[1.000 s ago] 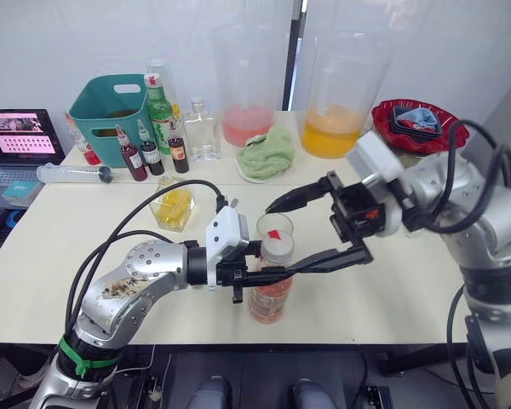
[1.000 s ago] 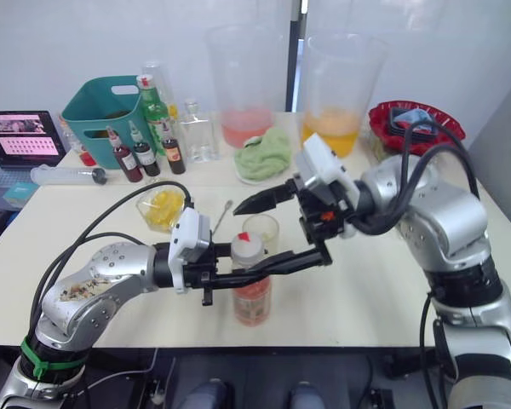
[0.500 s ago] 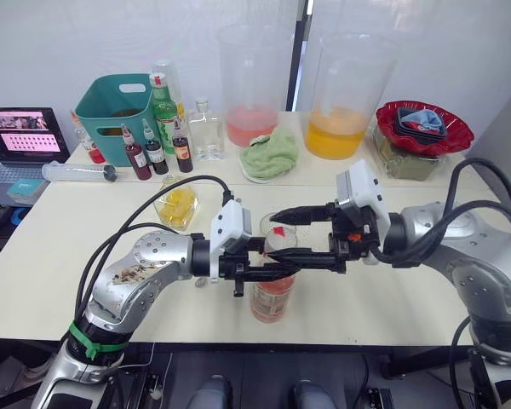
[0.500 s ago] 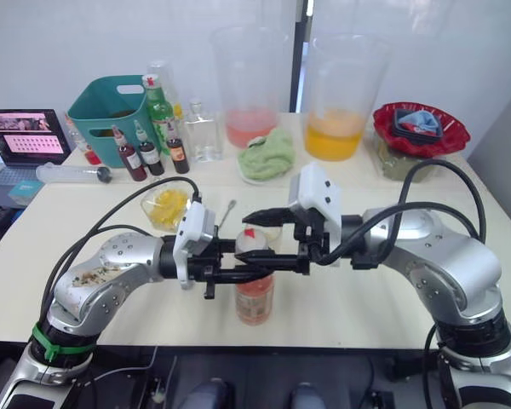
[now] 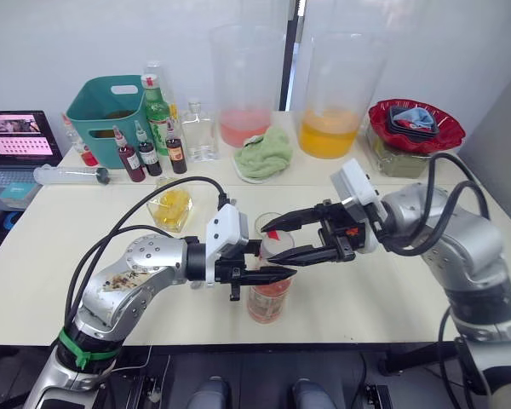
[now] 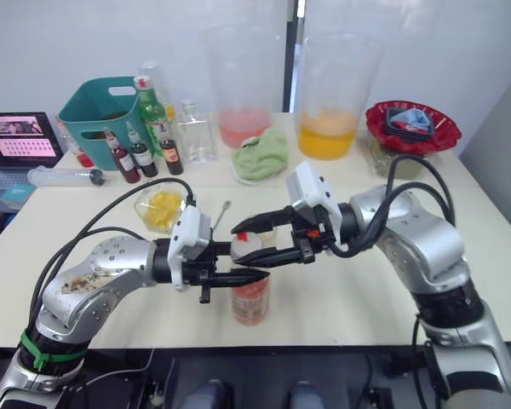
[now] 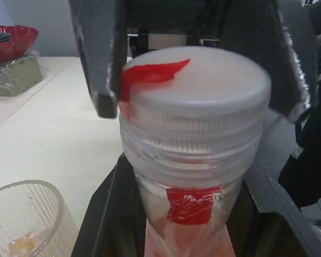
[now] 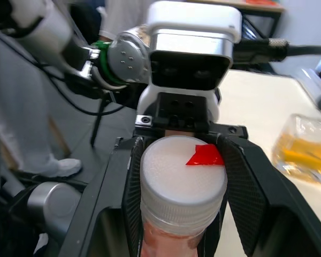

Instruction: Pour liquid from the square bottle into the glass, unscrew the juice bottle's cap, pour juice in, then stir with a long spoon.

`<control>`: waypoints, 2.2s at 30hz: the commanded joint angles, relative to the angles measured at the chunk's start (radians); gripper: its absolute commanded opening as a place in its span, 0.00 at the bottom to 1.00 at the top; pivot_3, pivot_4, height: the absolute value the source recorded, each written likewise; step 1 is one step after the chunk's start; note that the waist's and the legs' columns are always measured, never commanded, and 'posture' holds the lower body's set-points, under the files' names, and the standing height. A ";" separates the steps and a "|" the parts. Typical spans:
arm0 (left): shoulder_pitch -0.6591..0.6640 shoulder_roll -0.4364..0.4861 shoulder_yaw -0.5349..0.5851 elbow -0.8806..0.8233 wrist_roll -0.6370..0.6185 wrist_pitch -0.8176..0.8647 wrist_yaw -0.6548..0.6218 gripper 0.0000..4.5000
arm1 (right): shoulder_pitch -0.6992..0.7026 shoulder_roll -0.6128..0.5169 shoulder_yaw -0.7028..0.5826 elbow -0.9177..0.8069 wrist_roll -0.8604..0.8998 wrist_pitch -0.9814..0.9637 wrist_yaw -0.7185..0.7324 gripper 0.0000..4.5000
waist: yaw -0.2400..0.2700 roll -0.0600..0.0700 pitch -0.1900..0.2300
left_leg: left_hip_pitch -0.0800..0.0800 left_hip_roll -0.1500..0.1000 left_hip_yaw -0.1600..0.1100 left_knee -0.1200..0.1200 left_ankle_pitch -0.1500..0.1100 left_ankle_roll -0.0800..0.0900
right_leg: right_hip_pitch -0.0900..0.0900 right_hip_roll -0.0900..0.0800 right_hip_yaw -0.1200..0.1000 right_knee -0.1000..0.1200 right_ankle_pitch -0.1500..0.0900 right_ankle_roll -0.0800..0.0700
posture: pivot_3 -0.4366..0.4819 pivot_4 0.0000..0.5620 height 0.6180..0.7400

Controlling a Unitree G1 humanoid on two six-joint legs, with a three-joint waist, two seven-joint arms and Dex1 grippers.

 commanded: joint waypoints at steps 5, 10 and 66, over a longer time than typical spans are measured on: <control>0.043 0.015 -0.009 -0.039 -0.010 0.037 0.024 0.32 | -0.195 0.007 0.142 0.227 -0.006 -0.188 0.207 0.61 | -0.001 0.000 0.000 | 0.000 0.001 -0.002 0.000 0.000 0.000 | -0.001 0.000 0.000 0.001 0.000 0.000 | 0.48 0.27 1.00; 0.054 0.010 -0.011 -0.048 -0.013 0.035 0.037 0.32 | -0.210 -0.018 0.090 0.217 0.016 -0.132 0.198 0.97 | 0.003 0.000 0.000 | -0.001 0.000 -0.007 -0.001 0.000 0.000 | -0.001 -0.001 0.000 0.001 0.000 0.000 | 0.48 0.27 1.00; 0.066 0.009 -0.030 -0.069 -0.014 0.029 0.058 0.32 | -0.189 -0.062 0.137 0.163 0.096 -0.116 0.207 0.73 | 0.006 0.000 0.000 | 0.000 0.000 -0.006 -0.001 0.000 0.000 | -0.001 -0.001 0.000 0.000 0.000 0.000 | 0.48 0.27 1.00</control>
